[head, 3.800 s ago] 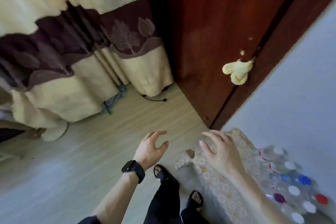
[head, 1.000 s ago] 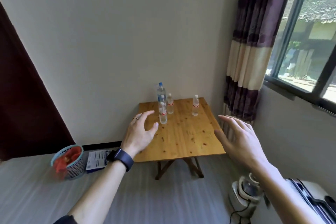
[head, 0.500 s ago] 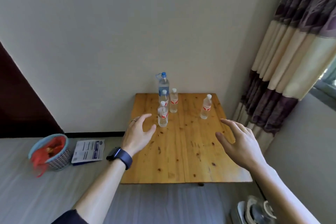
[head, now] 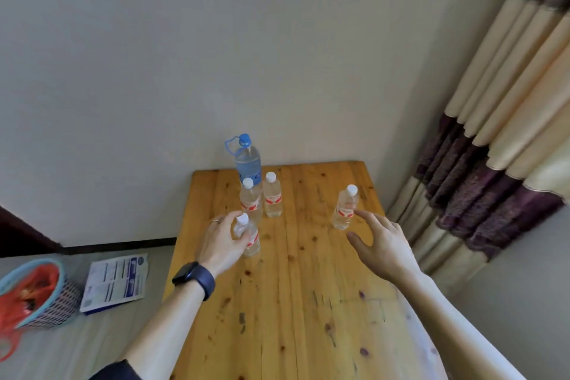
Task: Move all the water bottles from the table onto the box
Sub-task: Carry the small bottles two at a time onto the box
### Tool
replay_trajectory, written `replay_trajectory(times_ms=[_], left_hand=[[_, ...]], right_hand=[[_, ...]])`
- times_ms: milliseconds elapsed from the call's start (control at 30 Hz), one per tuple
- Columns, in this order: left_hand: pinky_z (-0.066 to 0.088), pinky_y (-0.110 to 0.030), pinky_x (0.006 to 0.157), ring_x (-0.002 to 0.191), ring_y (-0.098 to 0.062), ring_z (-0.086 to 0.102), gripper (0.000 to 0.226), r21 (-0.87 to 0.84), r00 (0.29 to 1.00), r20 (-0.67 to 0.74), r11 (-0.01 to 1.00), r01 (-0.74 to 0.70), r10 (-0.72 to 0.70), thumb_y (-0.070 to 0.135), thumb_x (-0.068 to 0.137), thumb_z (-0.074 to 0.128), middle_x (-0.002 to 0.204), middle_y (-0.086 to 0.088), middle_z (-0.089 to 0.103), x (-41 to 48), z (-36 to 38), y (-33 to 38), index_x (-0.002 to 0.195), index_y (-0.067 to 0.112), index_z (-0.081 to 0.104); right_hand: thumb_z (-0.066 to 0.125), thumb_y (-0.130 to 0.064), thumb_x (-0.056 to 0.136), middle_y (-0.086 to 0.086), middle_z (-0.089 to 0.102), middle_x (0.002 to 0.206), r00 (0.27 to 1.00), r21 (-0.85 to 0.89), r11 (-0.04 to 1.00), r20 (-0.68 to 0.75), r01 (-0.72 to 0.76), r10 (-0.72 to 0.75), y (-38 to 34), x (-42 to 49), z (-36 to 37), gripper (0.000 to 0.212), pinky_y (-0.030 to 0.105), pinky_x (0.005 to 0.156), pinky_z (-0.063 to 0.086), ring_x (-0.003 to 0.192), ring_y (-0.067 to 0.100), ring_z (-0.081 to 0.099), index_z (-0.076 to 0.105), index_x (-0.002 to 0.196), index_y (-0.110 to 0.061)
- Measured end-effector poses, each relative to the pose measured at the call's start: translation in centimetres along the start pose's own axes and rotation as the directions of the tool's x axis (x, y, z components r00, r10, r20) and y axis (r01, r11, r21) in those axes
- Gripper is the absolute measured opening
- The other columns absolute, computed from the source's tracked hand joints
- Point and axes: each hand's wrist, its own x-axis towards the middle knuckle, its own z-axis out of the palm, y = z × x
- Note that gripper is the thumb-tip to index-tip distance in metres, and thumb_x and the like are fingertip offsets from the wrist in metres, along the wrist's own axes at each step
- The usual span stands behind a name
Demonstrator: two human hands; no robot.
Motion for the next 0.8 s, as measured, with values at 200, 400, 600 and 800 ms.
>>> replay_trajectory(times_ms=[200, 400, 600, 800], left_hand=[[0.036, -0.027, 0.095, 0.131, -0.022, 0.044, 0.053, 0.014, 0.989, -0.004, 0.988, 0.151, -0.151, 0.036, 0.091, 0.066, 0.151, -0.004, 0.034, 7.1, 4.1, 0.0, 0.14, 0.03, 0.046], [0.038, -0.034, 0.102, 0.136, -0.026, 0.037, 0.077, -0.038, 0.942, 0.01, 0.941, 0.335, -0.335, 0.039, 0.085, 0.075, 0.155, -0.007, 0.024, 10.0, 7.3, -2.5, 0.149, 0.028, 0.033], [0.05, -0.038, 0.086, 0.11, -0.027, 0.057, 0.068, -0.035, 0.9, 0.032, 0.899, 0.437, -0.436, 0.046, 0.079, 0.079, 0.127, -0.009, 0.058, 11.6, 8.6, -4.9, 0.135, 0.021, 0.049], [0.045, -0.028, 0.059, 0.083, -0.014, 0.063, 0.042, -0.026, 0.945, 0.053, 0.946, 0.324, -0.322, 0.043, 0.074, 0.085, 0.093, 0.006, 0.068, 10.8, 7.9, -5.7, 0.101, 0.024, 0.06]], right_hand=[[0.054, -0.053, 0.095, 0.006, 0.039, 0.155, 0.989, -0.039, 0.999, 0.14, -0.03, 0.035, 2.9, 12.6, 3.3, 0.064, 0.044, 0.111, 0.036, 0.136, 0.036, 0.039, 0.032, 0.152, -0.033], [0.053, -0.055, 0.095, 0.016, 0.018, 0.162, 0.965, -0.041, 0.988, 0.21, -0.152, 0.157, 5.2, 21.3, 7.2, 0.078, 0.052, 0.108, 0.039, 0.138, 0.047, 0.035, 0.012, 0.158, -0.032], [0.051, -0.053, 0.098, 0.027, 0.055, 0.133, 0.941, -0.037, 0.964, 0.21, -0.263, 0.265, 7.5, 23.2, 10.9, 0.07, 0.042, 0.07, 0.043, 0.108, 0.046, 0.059, 0.029, 0.148, -0.009], [0.054, -0.051, 0.098, 0.026, 0.064, 0.109, 0.947, 0.016, 0.968, 0.212, -0.252, 0.243, 6.7, 20.9, 11.4, 0.05, 0.036, 0.059, 0.04, 0.078, 0.035, 0.055, 0.043, 0.127, -0.011]])
